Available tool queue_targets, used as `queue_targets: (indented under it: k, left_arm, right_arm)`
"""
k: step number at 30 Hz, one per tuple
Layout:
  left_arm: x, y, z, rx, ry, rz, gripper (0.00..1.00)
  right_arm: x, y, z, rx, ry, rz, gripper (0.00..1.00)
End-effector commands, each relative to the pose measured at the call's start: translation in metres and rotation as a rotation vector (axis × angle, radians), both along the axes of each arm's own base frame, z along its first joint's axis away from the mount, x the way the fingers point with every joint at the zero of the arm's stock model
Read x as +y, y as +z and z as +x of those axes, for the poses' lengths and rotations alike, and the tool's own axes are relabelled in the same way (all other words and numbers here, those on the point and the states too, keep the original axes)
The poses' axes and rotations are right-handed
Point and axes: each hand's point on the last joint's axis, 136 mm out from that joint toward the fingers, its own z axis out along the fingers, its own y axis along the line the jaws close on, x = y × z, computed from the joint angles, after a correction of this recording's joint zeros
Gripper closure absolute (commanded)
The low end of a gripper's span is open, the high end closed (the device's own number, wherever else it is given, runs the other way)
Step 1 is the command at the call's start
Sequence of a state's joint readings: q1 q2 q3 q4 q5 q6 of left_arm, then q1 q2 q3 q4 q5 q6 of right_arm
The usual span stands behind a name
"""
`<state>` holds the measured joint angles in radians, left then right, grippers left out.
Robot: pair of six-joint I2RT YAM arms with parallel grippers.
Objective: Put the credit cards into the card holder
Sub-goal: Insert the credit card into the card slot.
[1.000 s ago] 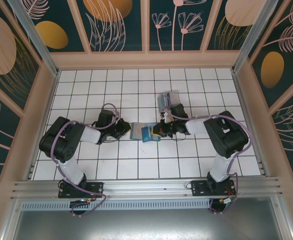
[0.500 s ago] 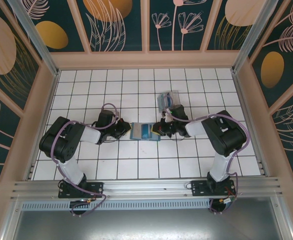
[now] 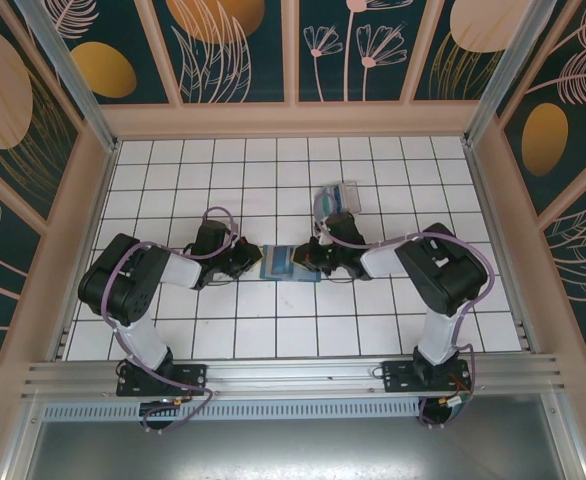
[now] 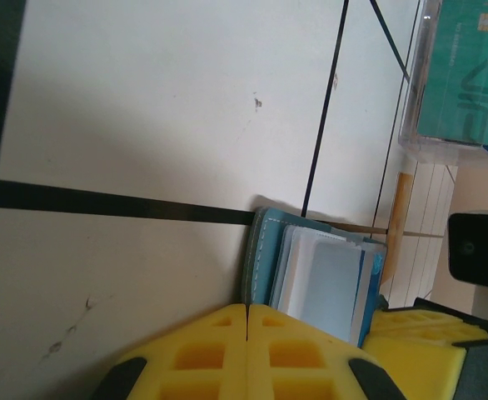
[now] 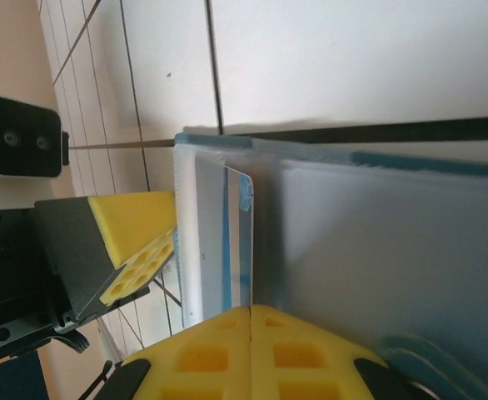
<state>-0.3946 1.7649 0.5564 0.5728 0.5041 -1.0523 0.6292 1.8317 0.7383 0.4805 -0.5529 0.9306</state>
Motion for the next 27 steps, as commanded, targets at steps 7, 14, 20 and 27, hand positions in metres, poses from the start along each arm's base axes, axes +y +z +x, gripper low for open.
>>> queue_targets:
  k: [7, 14, 20, 27]
  left_arm:
    - [0.004, -0.011, -0.010, 0.045, 0.020, 0.022, 1.00]
    - [0.006, -0.010, -0.011, 0.039, 0.018, 0.031, 1.00]
    - [0.009, -0.012, -0.014, 0.040, 0.022, 0.048, 1.00]
    - [0.015, 0.000, -0.010, 0.000, 0.039, 0.079, 1.00]
  right_arm:
    - [0.032, -0.003, 0.001, -0.010, 0.004, -0.004, 1.00]
    - [0.024, 0.000, 0.003, -0.043, -0.007, -0.078, 0.82]
    - [0.004, 0.013, -0.003, -0.093, 0.005, -0.185, 0.69]
    - [-0.014, 0.030, -0.009, -0.132, 0.046, -0.307, 0.58]
